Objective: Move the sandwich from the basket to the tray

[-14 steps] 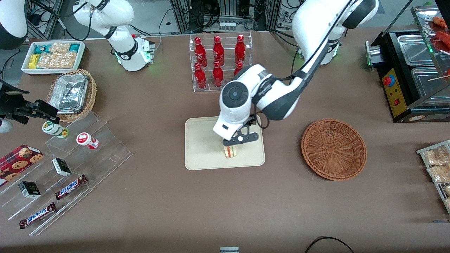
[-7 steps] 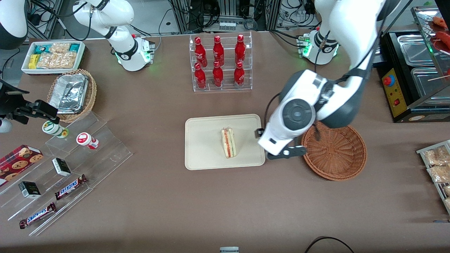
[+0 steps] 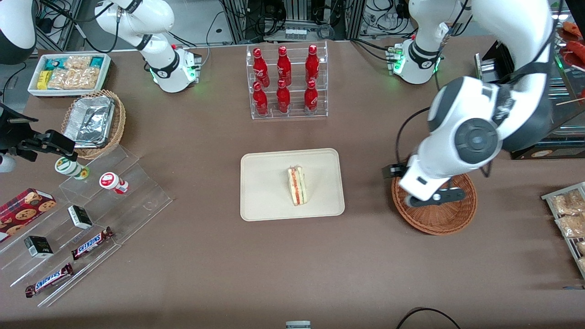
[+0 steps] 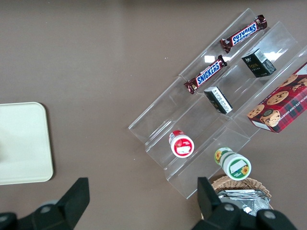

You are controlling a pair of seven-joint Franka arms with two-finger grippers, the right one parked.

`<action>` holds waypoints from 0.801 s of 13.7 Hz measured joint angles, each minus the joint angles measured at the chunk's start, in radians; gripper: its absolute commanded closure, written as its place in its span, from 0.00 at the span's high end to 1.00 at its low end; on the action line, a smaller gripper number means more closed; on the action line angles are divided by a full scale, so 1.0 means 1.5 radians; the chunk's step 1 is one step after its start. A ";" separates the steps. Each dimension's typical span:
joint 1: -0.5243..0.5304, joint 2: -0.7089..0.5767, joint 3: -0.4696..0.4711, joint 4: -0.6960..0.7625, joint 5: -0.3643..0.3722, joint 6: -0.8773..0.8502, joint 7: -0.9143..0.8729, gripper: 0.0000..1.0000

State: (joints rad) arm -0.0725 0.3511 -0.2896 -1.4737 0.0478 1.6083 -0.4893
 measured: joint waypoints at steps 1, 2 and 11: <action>0.017 -0.018 0.000 -0.016 -0.001 -0.001 0.017 1.00; 0.029 -0.035 0.000 -0.032 -0.001 -0.002 0.026 1.00; 0.108 -0.191 0.007 -0.130 -0.027 -0.080 0.173 1.00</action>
State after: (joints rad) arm 0.0890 0.0647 -0.2797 -1.6688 0.0071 1.4887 -0.2298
